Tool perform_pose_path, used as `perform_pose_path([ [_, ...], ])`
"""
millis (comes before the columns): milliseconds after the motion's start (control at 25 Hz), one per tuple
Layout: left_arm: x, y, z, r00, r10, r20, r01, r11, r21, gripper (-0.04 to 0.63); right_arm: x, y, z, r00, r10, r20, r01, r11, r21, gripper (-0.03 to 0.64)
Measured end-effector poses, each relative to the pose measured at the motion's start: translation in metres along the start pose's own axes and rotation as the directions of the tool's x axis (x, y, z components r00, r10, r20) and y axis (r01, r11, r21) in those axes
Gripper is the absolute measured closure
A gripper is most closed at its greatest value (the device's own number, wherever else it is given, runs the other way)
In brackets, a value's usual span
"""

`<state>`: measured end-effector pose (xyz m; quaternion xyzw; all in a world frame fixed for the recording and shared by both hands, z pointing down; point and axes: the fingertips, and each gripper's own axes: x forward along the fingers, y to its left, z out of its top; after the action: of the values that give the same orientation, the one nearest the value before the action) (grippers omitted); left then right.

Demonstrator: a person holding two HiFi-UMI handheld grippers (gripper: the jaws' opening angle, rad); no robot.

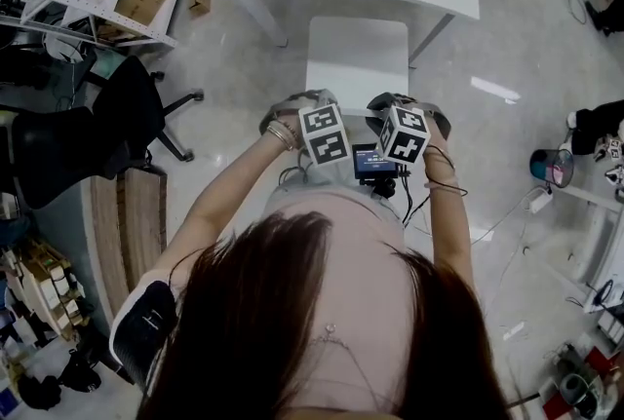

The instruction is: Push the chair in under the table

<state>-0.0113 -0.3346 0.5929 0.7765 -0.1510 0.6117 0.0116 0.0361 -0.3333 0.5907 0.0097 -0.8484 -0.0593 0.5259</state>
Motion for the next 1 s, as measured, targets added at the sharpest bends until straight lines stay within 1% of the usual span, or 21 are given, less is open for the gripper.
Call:
perform_pose_path([
  [440,0.011,0.055,0.009,1.0,-0.021,0.021,0.02,1.0,0.002,0.491,0.006,-0.056,0.0,1.0,-0.004,0.006,0.004,1.0,0.013,0.526],
  [760,0.022,0.079,0.018,1.0,-0.005,0.029,0.004,0.999,0.036,0.491,0.009,-0.084,-0.007,1.0,-0.028,0.0,0.028,0.999,0.031,0.525],
  [1000,0.03,0.095,0.028,1.0,-0.014,0.024,0.013,0.998,0.063,0.494,0.009,-0.103,-0.013,0.999,-0.042,0.006,0.042,0.998,0.049,0.525],
])
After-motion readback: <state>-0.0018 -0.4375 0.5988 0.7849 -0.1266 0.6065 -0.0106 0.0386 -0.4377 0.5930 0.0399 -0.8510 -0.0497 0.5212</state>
